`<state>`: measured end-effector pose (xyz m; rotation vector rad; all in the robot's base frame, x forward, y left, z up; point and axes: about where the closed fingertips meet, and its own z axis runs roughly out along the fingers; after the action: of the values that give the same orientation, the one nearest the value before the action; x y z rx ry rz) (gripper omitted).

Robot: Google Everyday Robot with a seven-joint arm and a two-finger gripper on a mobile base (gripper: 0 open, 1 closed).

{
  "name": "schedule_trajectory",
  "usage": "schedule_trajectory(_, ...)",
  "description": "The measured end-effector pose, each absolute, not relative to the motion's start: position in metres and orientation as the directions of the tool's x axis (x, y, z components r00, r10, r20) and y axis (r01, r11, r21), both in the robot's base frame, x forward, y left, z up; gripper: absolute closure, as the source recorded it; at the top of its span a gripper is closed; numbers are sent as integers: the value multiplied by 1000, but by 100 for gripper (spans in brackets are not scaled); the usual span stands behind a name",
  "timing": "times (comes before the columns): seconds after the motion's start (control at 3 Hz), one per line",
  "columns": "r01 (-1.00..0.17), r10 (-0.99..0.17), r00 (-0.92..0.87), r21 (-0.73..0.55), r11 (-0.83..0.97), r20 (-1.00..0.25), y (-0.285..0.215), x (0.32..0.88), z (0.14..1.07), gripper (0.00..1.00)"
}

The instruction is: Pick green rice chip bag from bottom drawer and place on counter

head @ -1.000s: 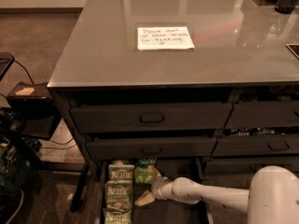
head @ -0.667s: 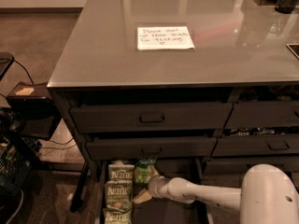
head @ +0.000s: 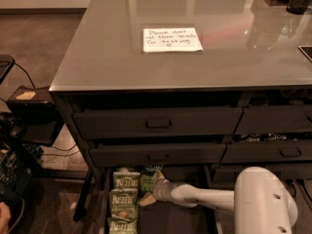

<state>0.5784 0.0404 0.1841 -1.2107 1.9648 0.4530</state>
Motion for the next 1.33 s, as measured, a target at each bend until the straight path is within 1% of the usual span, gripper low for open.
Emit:
schedule_trajectory(0.67,-825,-560,-336,-51,563,-757,11,614,158,0)
schedule_trajectory(1.0,-807,-530,-376,-13,590,-760,5,624,144,0)
schedule_trajectory(1.33,-806,-513,-393,18,592,-763,13,630,133,0)
